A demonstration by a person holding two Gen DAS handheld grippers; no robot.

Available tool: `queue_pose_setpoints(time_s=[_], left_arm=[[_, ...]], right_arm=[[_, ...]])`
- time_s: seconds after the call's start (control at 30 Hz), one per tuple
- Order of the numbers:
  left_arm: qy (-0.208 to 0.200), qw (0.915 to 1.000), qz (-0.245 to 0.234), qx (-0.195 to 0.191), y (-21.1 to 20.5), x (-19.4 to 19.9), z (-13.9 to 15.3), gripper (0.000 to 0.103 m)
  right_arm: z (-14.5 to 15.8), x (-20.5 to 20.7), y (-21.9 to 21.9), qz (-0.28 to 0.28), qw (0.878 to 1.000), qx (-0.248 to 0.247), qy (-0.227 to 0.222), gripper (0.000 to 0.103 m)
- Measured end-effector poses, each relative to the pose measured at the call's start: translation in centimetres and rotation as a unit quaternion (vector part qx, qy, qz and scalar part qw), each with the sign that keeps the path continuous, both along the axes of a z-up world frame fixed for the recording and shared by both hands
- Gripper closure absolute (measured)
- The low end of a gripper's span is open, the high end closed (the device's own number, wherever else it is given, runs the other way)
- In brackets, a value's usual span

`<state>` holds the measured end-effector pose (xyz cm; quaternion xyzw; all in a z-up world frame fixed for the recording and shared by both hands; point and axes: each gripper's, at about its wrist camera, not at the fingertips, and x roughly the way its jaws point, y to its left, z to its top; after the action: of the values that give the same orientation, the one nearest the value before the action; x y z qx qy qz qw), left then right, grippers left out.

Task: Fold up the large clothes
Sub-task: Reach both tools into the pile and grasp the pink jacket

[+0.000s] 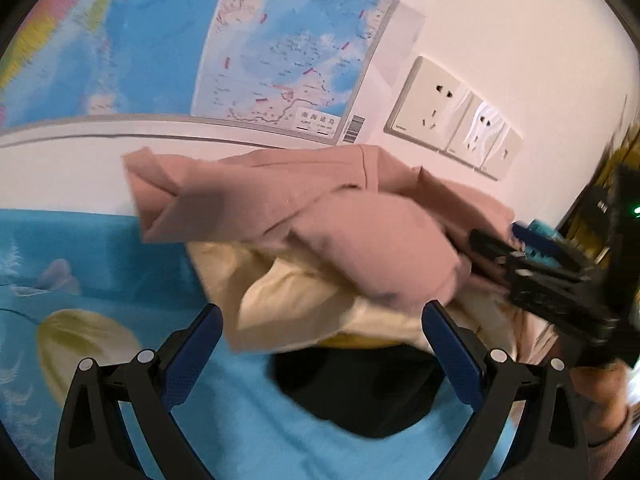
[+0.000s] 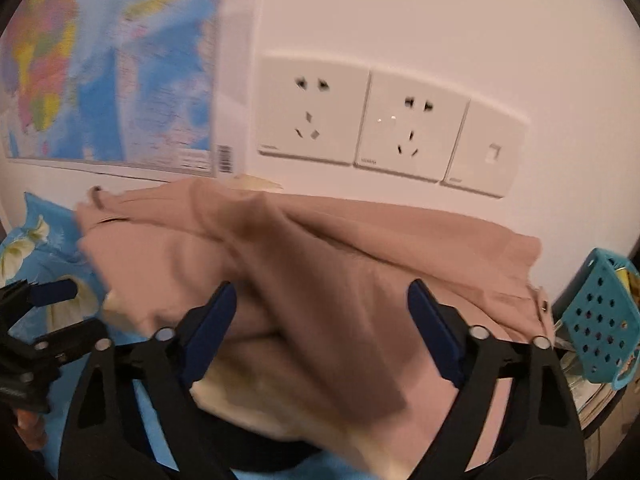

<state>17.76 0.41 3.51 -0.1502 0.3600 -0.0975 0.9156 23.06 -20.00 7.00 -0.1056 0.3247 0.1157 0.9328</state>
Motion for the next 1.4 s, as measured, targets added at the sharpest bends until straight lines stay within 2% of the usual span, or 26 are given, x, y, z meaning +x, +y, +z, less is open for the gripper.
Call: queue_pose_setpoints(time_s=[0.03,0.07,0.1,0.13,0.17,0.2,0.23,0.27,0.33,0.4,0.43,0.5,0.57,0.63,0.73,0.77,0.83,0.87,0.9,0.97,1.03,1.2,1.27,1.3,1.33,1.4], left_arm=[[0.006,1.0000,0.002,-0.005,0.0,0.6,0.0,0.007],[0.011,0.9999,0.003,-0.013,0.0,1.2,-0.1,0.007],[0.019,0.9995,0.004,-0.025,0.1,2.2,-0.3,0.007],[0.023,0.9992,0.006,-0.032,0.2,2.7,-0.3,0.007],[0.023,0.9990,0.007,-0.038,0.3,3.0,-0.3,0.018],[0.015,0.9987,0.009,-0.048,0.7,3.1,-0.3,0.027],[0.008,0.9985,0.008,-0.054,1.1,3.0,-0.3,0.042],[0.002,0.9982,0.008,-0.059,1.5,2.8,-0.3,0.054],[0.003,0.9980,0.003,-0.063,2.2,2.4,-0.8,0.062],[0.011,0.9984,-0.002,-0.056,2.7,2.0,-1.2,0.068],[0.015,0.9986,0.000,-0.052,2.9,1.8,-1.4,0.074],[0.023,0.9980,-0.003,-0.059,3.2,1.8,-2.0,0.072],[0.025,0.9978,-0.003,-0.062,3.3,2.1,-2.5,0.057],[0.018,0.9979,-0.004,-0.063,3.5,1.8,-2.4,0.048],[0.001,0.9977,-0.013,-0.066,3.6,0.8,-2.4,0.041],[-0.002,0.9977,-0.016,-0.065,3.6,0.7,-2.2,0.038],[-0.011,0.9976,-0.019,-0.066,4.2,0.4,-2.0,0.036],[-0.013,0.9975,-0.022,-0.066,4.3,0.4,-2.0,0.034],[-0.015,0.9972,-0.023,-0.069,4.1,0.6,-2.0,0.032],[-0.017,0.9969,-0.027,-0.072,4.1,0.9,-2.0,0.029],[-0.021,0.9967,-0.032,-0.072,3.7,0.9,-1.9,0.026],[-0.038,0.9955,-0.039,-0.077,3.0,0.4,-1.5,0.017],[-0.048,0.9944,-0.043,-0.084,2.8,-0.5,-1.3,0.014],[-0.052,0.9938,-0.048,-0.086,2.3,-0.7,-1.0,0.013],[-0.055,0.9932,-0.055,-0.086,1.9,-0.8,-0.8,0.009],[-0.064,0.9937,-0.058,-0.071,1.3,-1.1,-0.4,0.009]], right_arm=[[-0.7,0.9,0.0,0.003,1.000,-0.001,0.021,0.035],[-1.0,1.3,0.1,0.010,0.999,0.003,0.034,0.047],[-1.3,1.5,0.0,0.025,0.999,0.007,0.046,0.071],[-1.3,1.3,-0.1,0.030,0.998,0.008,0.045,0.083],[-1.0,0.9,-0.5,0.033,0.999,0.010,0.038,0.096],[-0.6,0.4,-1.0,0.038,0.999,0.015,0.033,0.097],[0.0,0.0,-1.9,0.036,0.999,0.019,0.028,0.098],[0.4,-0.4,-2.5,0.035,0.999,0.020,0.027,0.098],[1.2,-1.3,-3.1,0.048,0.999,0.007,0.023,0.088],[2.1,-2.3,-2.3,0.064,0.997,-0.029,-0.013,0.037],[2.5,-2.6,-1.6,0.076,0.996,-0.040,-0.030,0.032],[3.1,-2.3,0.9,0.117,0.991,-0.053,-0.037,0.032],[3.0,-1.2,3.9,0.146,0.986,-0.078,-0.035,0.032],[2.4,1.0,6.8,0.167,0.982,-0.088,-0.019,0.033],[1.6,3.7,9.3,0.190,0.978,-0.085,0.005,0.030],[1.1,4.6,10.4,0.216,0.972,-0.088,0.022,0.026],[0.2,5.4,11.8,0.237,0.966,-0.097,0.037,0.027],[-0.3,5.9,12.1,0.250,0.962,-0.094,0.060,0.040],[-0.5,6.2,12.4,0.259,0.959,-0.085,0.079,0.070],[-0.3,5.4,12.3,0.256,0.960,-0.089,0.073,0.085],[1.6,3.5,11.3,0.253,0.964,-0.076,0.038,0.090],[8.4,-0.8,6.7,0.230,0.973,-0.001,-0.034,0.099],[9.9,-1.7,6.0,0.237,0.971,0.023,-0.034,0.101],[10.0,-2.1,5.8,0.248,0.968,0.037,-0.016,0.101],[9.7,-2.4,5.7,0.251,0.967,0.033,-0.013,0.101],[8.3,-3.1,6.8,0.249,0.968,-0.028,-0.021,0.100]])
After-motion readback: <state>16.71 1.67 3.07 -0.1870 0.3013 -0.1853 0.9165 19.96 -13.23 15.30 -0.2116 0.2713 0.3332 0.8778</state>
